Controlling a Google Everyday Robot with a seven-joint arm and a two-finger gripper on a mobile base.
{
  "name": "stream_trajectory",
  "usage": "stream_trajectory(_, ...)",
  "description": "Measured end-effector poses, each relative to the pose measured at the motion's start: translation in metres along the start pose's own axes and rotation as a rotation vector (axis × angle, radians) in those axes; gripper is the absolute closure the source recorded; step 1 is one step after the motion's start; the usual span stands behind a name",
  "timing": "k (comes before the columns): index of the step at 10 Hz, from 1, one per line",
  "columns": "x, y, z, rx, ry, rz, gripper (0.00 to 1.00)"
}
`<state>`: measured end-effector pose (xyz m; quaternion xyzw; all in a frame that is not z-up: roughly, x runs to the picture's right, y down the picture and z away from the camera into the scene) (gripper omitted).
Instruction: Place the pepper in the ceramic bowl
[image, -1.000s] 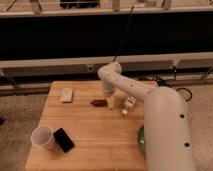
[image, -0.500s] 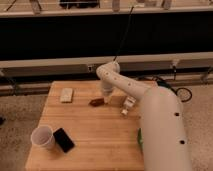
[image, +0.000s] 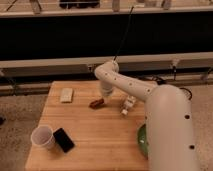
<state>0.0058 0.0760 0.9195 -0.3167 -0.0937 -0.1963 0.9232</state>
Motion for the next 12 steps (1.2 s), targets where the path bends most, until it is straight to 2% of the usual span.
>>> stream_trajectory(3, -0.007, -0.002, -0.004, 0.001, 0.002, -0.004, 0.97)
stream_trajectory(4, -0.006, 0.003, -0.015, 0.007, 0.005, -0.015, 0.92)
stream_trajectory(5, -0.007, 0.005, -0.022, 0.008, 0.003, -0.02, 0.99)
stream_trajectory(6, -0.01, 0.005, -0.023, 0.009, 0.002, -0.023, 1.0)
stream_trajectory(10, -0.015, 0.01, -0.035, 0.008, -0.001, -0.03, 1.0)
stream_trajectory(12, -0.002, 0.02, -0.041, 0.006, 0.005, -0.025, 1.0)
